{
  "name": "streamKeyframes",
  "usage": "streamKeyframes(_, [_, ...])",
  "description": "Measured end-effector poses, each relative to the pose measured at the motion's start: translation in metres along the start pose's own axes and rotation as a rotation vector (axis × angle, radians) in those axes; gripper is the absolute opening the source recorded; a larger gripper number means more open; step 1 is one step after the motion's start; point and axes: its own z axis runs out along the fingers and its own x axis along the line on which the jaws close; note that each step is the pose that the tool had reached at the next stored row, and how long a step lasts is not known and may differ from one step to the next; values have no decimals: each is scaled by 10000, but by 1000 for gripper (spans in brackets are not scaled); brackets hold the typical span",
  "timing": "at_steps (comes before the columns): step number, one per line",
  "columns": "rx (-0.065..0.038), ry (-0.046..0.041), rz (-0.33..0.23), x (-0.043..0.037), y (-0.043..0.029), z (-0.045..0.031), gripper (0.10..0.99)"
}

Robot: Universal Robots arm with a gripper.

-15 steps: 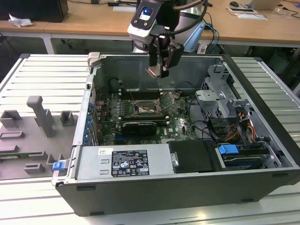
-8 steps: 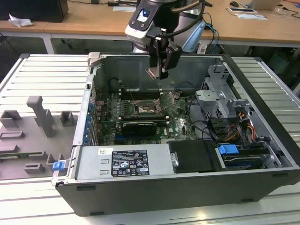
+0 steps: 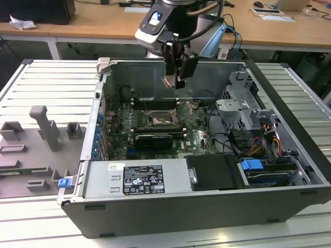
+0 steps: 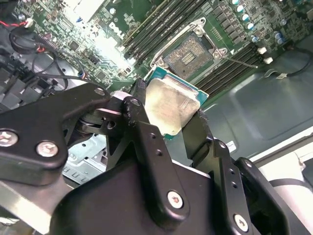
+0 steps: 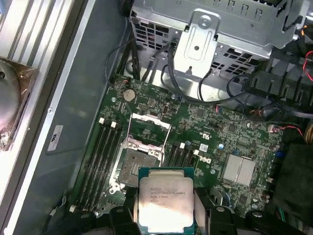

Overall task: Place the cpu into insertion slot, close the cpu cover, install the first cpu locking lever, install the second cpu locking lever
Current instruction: 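Place the cpu into insertion slot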

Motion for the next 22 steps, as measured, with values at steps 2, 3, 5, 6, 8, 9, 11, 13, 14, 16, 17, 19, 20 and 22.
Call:
streamKeyframes(2, [1,-15,205,0,-1,9,541])
streamKeyframes(3, [1,-21,279,0,-1,12,541])
streamKeyframes(5, [7,-33,460,0,-1,20,541])
streamKeyframes(6, [12,-38,544,1,-2,24,541])
streamKeyframes(8, [21,-46,716,2,-2,33,541])
streamKeyframes(9, [28,-51,810,3,-2,36,541])
streamKeyframes(11, [51,-69,1137,4,-2,47,541])
streamKeyframes(13, [103,-85,1546,7,-3,66,541])
streamKeyframes(14, [133,-92,1734,8,-3,80,541])
streamKeyframes(16, [192,-98,2035,9,-5,112,541])
streamKeyframes(17, [212,-100,2099,10,-7,130,541])
streamKeyframes(19, [216,-100,2112,10,-9,156,541])
streamKeyframes(20, [218,-100,2115,10,-10,167,541])
streamKeyframes(22, [232,-106,2168,9,-12,203,541])
